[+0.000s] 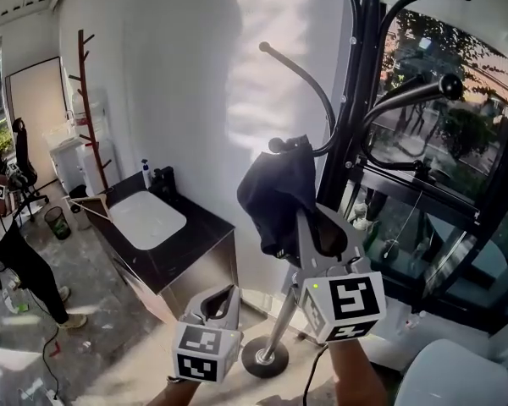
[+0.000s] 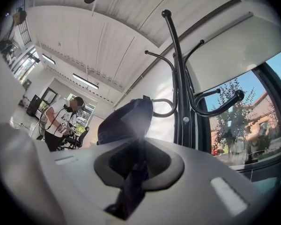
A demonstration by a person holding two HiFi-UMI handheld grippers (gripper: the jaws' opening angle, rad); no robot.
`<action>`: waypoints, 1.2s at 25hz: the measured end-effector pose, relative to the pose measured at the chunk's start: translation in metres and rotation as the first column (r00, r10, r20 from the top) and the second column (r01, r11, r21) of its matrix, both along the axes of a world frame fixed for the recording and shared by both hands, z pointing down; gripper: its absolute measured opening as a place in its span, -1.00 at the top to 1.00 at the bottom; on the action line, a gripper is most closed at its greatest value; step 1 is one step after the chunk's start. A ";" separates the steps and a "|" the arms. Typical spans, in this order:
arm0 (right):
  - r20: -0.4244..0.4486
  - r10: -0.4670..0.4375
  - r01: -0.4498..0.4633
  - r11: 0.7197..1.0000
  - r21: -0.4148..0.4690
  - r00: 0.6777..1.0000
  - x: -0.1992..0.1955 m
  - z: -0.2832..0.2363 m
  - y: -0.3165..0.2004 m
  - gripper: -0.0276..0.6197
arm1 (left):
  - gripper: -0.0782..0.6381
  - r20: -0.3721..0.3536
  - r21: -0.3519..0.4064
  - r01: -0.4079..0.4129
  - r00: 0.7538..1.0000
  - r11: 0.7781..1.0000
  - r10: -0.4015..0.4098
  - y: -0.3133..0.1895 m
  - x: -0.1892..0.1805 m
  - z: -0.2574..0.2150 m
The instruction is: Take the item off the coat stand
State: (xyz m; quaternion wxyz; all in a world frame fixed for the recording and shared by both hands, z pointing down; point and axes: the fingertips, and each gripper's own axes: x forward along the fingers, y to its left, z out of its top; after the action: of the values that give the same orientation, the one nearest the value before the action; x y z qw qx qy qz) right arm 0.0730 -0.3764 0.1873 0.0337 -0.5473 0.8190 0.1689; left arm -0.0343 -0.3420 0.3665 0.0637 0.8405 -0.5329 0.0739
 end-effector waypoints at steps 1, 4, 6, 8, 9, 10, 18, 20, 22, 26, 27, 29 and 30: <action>0.000 -0.005 0.005 1.000 0.005 1.000 -0.003 -0.002 0.001 0.80 | 0.78 0.000 0.001 0.005 1.000 1.000 -0.005 0.001 -0.002 0.000; 0.006 -0.021 0.021 1.000 0.019 1.000 -0.010 -0.007 0.004 0.80 | 0.78 -0.004 0.000 0.021 1.000 1.000 -0.021 0.004 -0.010 0.000; 0.001 -0.033 0.033 0.999 0.029 0.999 -0.016 -0.010 0.005 0.80 | 0.78 -0.005 -0.004 0.032 0.999 0.999 -0.032 0.006 -0.014 0.002; -0.009 -0.044 0.044 0.998 0.036 0.999 -0.023 -0.012 0.007 0.80 | 0.78 -0.006 -0.007 0.040 0.999 0.999 -0.040 0.009 -0.019 0.003; -0.014 -0.051 0.051 0.998 0.040 0.999 -0.028 -0.013 0.008 0.80 | 0.78 -0.007 -0.008 0.045 0.999 0.999 -0.045 0.010 -0.022 0.003; -0.017 -0.058 0.059 0.997 0.042 0.998 -0.032 -0.013 0.010 0.80 | 0.78 -0.009 -0.008 0.051 0.999 0.999 -0.051 0.012 -0.025 0.003; -0.015 -0.111 0.111 0.994 0.000 0.994 -0.058 0.011 0.023 0.80 | 0.78 -0.024 -0.001 0.113 0.993 0.994 -0.113 0.023 -0.049 0.004; -0.021 -0.124 0.124 0.992 0.004 0.992 -0.064 0.017 0.030 0.80 | 0.78 -0.030 0.011 0.129 0.991 0.992 -0.129 0.028 -0.056 0.001; -0.024 -0.132 0.132 0.991 -0.012 0.991 -0.069 0.029 0.036 0.80 | 0.78 -0.035 0.019 0.144 0.989 0.989 -0.143 0.034 -0.062 -0.001; -0.014 -0.147 0.146 0.986 -0.077 0.989 -0.081 0.059 0.048 0.80 | 0.78 -0.044 0.017 0.172 0.984 0.985 -0.171 0.047 -0.076 0.003; -0.004 -0.153 0.152 0.984 -0.089 0.988 -0.086 0.063 0.052 0.80 | 0.78 -0.048 0.017 0.181 0.982 0.983 -0.180 0.051 -0.080 0.004; 0.008 -0.159 0.159 0.981 -0.110 0.987 -0.094 0.071 0.060 0.80 | 0.78 -0.050 0.015 0.197 0.979 0.980 -0.196 0.057 -0.088 0.006; 0.012 -0.160 0.160 0.980 -0.118 0.987 -0.097 0.076 0.063 0.80 | 0.78 -0.049 0.013 0.203 0.978 0.979 -0.202 0.059 -0.092 0.007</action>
State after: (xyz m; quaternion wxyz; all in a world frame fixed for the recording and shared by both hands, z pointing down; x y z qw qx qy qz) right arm -0.0236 -0.3135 0.2630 0.0154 -0.4811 0.8689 0.1159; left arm -0.1258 -0.2827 0.3737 0.0762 0.7840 -0.6147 0.0425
